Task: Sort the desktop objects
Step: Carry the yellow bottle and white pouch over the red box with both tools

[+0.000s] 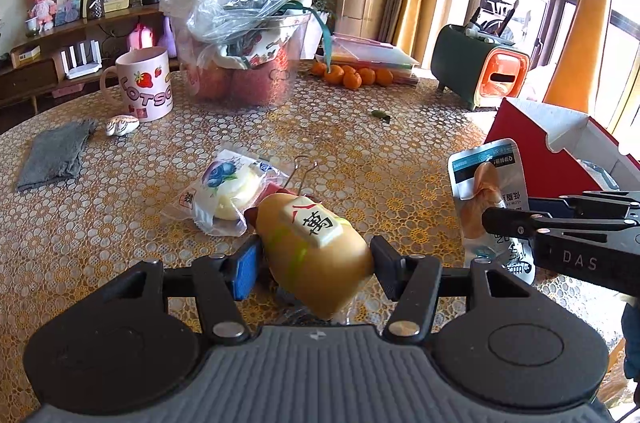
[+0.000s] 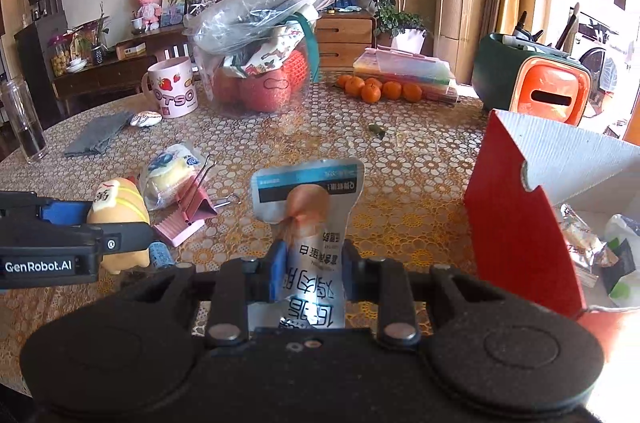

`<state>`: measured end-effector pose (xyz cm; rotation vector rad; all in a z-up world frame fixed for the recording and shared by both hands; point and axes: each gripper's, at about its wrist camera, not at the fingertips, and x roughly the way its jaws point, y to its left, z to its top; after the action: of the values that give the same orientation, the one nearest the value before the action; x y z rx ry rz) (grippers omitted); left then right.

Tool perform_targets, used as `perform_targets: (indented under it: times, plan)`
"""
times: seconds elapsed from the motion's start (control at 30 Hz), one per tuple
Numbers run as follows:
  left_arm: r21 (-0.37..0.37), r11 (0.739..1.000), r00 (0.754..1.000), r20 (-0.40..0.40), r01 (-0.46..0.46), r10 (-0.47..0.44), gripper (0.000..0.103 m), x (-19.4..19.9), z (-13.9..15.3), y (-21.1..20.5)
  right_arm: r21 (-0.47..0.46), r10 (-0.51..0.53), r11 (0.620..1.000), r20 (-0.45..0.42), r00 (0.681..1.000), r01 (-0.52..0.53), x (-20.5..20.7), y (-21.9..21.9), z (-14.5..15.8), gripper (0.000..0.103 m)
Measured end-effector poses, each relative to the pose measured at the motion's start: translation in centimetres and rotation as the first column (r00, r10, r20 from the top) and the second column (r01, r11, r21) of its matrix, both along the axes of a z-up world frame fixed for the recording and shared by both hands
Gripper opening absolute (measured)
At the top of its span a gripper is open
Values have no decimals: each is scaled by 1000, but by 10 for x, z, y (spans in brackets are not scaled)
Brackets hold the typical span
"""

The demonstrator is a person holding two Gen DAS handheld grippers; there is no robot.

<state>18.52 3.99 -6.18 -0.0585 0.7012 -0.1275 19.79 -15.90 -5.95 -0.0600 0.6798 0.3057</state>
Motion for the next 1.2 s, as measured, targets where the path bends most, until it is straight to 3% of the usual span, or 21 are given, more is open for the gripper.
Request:
perform_targets:
  times: [0.3,0.63,1.2]
  plan:
    - [-4,995,994,56,96,-96,58,-4,38,-52,60,-40,997,32,999,38,-14,-51,39,27]
    - [11,978,971,113,209,-209,58,5,73,-128,93,-113,990,88,990,105,-23,-115,67,27]
    - [61,922,915,112,383,-388,58,27,79,-251,114,-269,960,102,958,257,-20,-227,71,27]
